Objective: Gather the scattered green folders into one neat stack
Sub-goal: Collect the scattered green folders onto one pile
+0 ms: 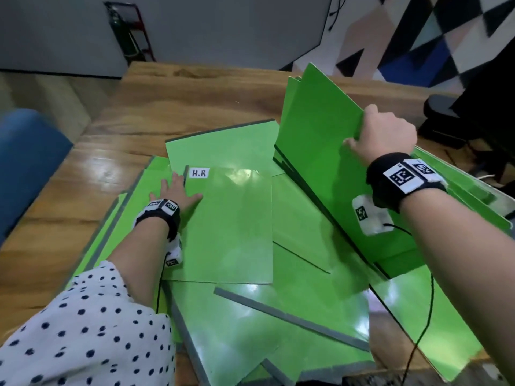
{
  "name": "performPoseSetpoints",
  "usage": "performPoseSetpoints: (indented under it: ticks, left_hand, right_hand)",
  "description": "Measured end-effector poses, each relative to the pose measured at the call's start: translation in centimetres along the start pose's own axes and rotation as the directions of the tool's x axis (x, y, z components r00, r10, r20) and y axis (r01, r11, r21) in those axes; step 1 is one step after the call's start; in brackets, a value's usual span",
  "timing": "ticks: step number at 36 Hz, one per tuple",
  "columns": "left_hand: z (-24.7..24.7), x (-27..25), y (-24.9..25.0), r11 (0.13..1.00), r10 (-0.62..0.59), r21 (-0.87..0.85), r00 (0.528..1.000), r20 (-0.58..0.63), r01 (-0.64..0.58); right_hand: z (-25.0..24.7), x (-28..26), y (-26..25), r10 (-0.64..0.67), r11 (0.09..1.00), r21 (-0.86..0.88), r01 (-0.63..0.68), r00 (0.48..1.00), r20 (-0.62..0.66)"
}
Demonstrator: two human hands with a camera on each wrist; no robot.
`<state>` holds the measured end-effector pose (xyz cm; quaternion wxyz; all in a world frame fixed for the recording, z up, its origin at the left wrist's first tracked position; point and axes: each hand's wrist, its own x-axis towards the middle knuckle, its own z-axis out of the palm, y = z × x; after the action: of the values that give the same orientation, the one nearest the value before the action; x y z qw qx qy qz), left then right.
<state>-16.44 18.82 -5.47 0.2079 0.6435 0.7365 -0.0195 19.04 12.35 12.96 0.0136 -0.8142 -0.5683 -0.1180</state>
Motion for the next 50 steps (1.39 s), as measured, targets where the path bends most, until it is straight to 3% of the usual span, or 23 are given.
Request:
performPoseSetpoints:
  ticks: [3, 7, 11, 14, 18, 21, 24, 29, 32, 38, 43, 50]
  left_hand:
    - [0.6, 0.2, 0.0, 0.997, 0.067, 0.041, 0.997, -0.026, -0.066]
    - [0.5, -1.5, 0.8, 0.997, 0.071, -0.008, 0.996, -0.049, -0.071]
    - [1.1, -5.2, 1.8, 0.997, 0.07, 0.047, 0.995, -0.072, -0.067]
    - [3.5, -8.9, 2.0, 0.999, 0.033, -0.019, 0.995, -0.093, -0.035]
    - [5.4, -12.2, 2.8, 0.999, 0.009, 0.043, 0.996, -0.087, -0.005]
    - [4.9, -12.2, 3.2, 0.987, -0.114, -0.124, 0.991, -0.065, 0.105]
    - [3.8, -11.1, 3.3, 0.959, -0.217, -0.185, 0.976, 0.004, 0.214]
    - [2.8, -9.2, 3.4, 0.948, -0.246, -0.184, 0.964, 0.097, 0.26]
    - [2.2, -8.1, 3.5, 0.963, -0.188, -0.174, 0.976, 0.108, 0.205]
    - [-2.1, -3.5, 4.3, 0.995, -0.02, -0.103, 0.999, -0.046, 0.015]
    - [-4.7, 2.1, 4.2, 1.0, -0.009, -0.014, 0.999, -0.041, 0.008]
    - [-5.3, 7.6, 4.6, 0.991, 0.096, 0.095, 0.995, 0.033, -0.099]
  right_hand:
    - [0.2, 0.4, -0.7, 0.013, 1.0, 0.009, -0.013, 1.0, -0.008]
    - [0.4, 0.2, -1.3, 0.026, 0.999, 0.025, -0.026, 1.0, -0.002]
    - [0.5, 0.0, -1.2, 0.031, 0.999, 0.033, -0.032, 0.999, 0.024]
    - [0.5, 0.1, -1.0, 0.042, 0.999, 0.031, -0.043, 0.998, 0.056]
    - [0.5, 0.3, -0.8, 0.05, 0.998, 0.036, -0.053, 0.995, 0.082]
    - [0.3, 0.2, -0.9, 0.046, 0.998, 0.038, -0.05, 0.994, 0.099]
    - [0.0, -0.1, -1.1, 0.043, 0.998, 0.048, -0.048, 0.994, 0.1]
    - [-0.7, -0.6, -1.2, 0.056, 0.995, 0.077, -0.061, 0.996, 0.066]
    - [-1.2, -0.7, -1.0, 0.073, 0.991, 0.107, -0.077, 0.996, 0.045]
    - [-1.1, -0.1, -0.6, 0.09, 0.988, 0.117, -0.097, 0.994, 0.062]
    - [0.4, 1.0, -1.2, 0.088, 0.995, 0.037, -0.092, 0.993, 0.082]
    - [2.2, 3.6, -1.9, 0.152, 0.988, 0.005, -0.153, 0.986, 0.067]
